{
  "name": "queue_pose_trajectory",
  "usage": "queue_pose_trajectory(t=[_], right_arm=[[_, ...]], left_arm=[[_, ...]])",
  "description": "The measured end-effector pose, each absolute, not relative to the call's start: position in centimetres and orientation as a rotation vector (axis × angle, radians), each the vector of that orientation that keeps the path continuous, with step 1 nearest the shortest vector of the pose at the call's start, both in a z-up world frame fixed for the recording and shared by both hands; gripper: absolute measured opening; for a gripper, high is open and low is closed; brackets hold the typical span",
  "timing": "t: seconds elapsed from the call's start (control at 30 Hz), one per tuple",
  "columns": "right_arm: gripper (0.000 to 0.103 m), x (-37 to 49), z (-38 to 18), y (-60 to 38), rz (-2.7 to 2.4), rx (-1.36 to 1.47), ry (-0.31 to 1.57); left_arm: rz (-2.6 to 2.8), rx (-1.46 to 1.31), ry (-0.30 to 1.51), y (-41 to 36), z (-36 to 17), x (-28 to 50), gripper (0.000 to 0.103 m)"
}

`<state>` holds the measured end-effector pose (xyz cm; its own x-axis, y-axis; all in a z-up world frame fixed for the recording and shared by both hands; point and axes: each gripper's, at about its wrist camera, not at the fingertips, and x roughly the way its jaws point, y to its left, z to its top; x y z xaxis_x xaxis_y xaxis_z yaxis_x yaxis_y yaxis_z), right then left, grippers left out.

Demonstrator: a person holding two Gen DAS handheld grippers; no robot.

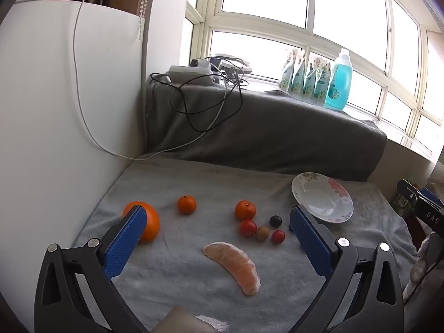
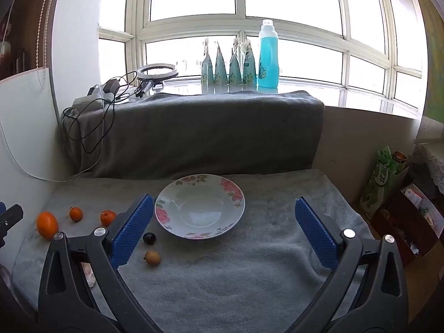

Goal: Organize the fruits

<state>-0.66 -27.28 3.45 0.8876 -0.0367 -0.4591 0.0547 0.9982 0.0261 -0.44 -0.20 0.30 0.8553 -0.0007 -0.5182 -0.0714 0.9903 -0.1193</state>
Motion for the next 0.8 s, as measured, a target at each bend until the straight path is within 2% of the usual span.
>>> queue_pose_trajectory(t=[0.8], right_arm=[[0.103, -0.73, 3.55, -27.09, -0.041, 0.043, 0.477]], left_arm=[[0.033, -0.142, 0.551, -0.22, -0.12, -0.32, 0.102]])
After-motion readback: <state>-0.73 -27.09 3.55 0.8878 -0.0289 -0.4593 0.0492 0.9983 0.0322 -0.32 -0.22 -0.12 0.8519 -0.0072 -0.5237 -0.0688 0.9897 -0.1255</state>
